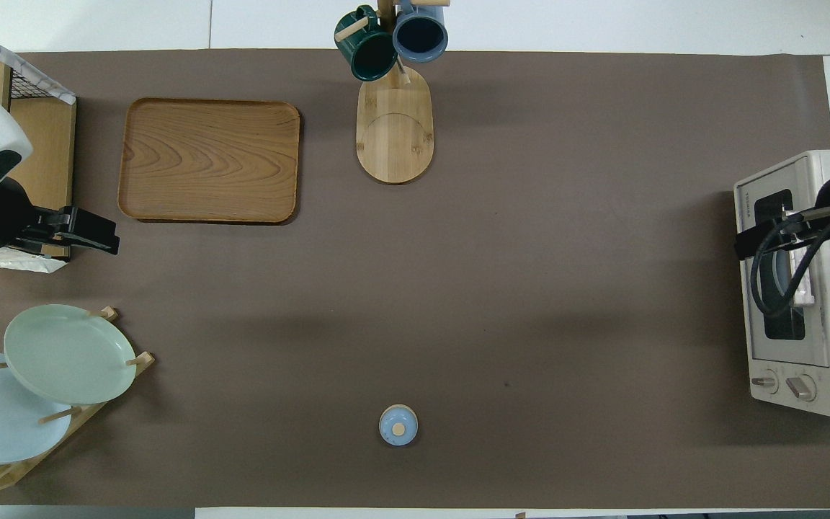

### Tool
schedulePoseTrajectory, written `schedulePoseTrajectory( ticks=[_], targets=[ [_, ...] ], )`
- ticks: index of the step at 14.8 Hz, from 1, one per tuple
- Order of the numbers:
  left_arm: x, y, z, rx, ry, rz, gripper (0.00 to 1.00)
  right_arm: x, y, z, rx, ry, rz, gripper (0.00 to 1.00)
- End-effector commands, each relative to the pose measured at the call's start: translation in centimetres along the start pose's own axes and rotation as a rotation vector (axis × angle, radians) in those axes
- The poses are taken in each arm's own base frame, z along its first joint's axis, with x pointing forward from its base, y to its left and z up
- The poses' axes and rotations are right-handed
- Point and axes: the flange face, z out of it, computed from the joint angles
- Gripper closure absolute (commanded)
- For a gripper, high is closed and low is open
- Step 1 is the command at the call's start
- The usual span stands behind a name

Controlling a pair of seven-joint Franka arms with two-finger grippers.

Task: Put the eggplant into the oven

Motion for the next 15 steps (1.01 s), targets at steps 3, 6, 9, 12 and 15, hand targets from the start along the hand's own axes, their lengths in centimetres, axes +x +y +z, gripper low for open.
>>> schedulePoseTrajectory(
  ticks=[3,6,9,12,15],
  targets=[
    [-0.6,-0.2,-0.3,-0.009,0.013,-0.011,0.00,-0.4,0.6,-0.9,0.031,0.003,0.056,0.00],
    [-0.6,-0.2,-0.3,-0.009,0.013,-0.011,0.00,-0.6,1.0,-1.2,0.031,0.009,0.064,0.00],
    [-0.6,-0.2,-0.3,-0.009,0.013,-0.011,0.00,-0.7,0.1,-1.9,0.027,0.022,0.066,0.00],
    [-0.6,-0.2,-0.3,-0.009,0.013,-0.011,0.00,-1.1,-0.6,-2.8,0.026,0.042,0.088,0.00],
    [-0.7,-0.2,-0.4,-0.008,0.014,-0.011,0.00,-1.3,-0.8,-3.5,0.023,0.062,0.102,0.00]
  ],
)
